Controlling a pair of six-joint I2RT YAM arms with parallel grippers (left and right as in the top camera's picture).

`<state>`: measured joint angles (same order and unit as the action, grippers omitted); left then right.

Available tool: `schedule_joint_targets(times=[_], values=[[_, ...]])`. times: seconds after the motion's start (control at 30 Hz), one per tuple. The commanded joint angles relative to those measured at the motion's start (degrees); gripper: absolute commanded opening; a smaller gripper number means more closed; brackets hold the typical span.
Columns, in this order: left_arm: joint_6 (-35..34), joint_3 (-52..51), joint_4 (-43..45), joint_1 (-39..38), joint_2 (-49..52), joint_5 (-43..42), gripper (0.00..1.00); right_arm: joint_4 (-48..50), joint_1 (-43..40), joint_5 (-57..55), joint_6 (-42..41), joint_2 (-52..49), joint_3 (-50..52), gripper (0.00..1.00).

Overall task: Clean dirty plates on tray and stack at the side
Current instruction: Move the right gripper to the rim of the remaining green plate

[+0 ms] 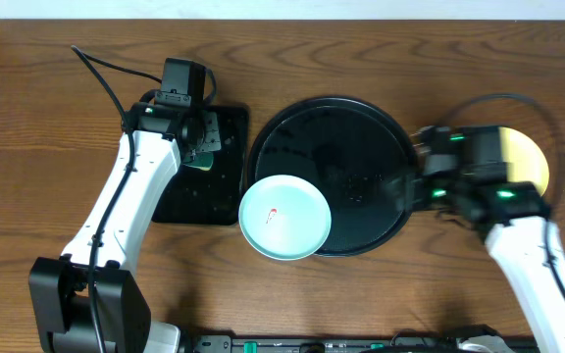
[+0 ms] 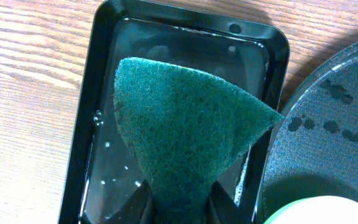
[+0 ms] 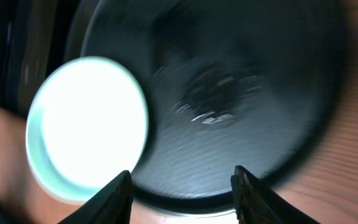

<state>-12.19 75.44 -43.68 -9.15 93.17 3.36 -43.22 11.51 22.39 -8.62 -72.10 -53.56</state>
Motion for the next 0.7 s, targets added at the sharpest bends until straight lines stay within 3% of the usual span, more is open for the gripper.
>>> schedule_joint_targets(times=[0.0, 0.13, 0.23, 0.3, 0.5, 0.57, 0.67], values=[[-0.55, -0.22, -0.24, 0.24, 0.50, 0.70, 0.10, 0.13, 8.26, 0.17, 3.80, -3.45, -0.31, 0.51], [-0.55, -0.22, -0.24, 0.24, 0.50, 0.70, 0.10, 3.06, 15.52, -1.53, -0.81, -9.73, -0.31, 0.59], [-0.55, -0.22, -0.24, 0.24, 0.50, 0.70, 0.10, 6.43, 16.59, 0.20, -13.20, -14.34, -0.31, 0.46], [-0.55, -0.22, -0.24, 0.24, 0.50, 0.70, 0.10, 7.34, 16.57, 0.00, -18.99, -17.40, -0.31, 0.46], [-0.55, -0.22, -0.24, 0.24, 0.50, 0.68, 0.10, 8.94, 16.63, 0.55, -21.59, -25.09, -0.31, 0.46], [-0.55, -0.22, -0.24, 0.24, 0.50, 0.68, 0.10, 9.97, 16.72, 2.01, -21.64, -26.82, -0.31, 0.41], [-0.55, -0.22, -0.22, 0.24, 0.50, 0.68, 0.10, 10.78, 16.59, 1.77, -22.21, -27.82, -0.31, 0.18]])
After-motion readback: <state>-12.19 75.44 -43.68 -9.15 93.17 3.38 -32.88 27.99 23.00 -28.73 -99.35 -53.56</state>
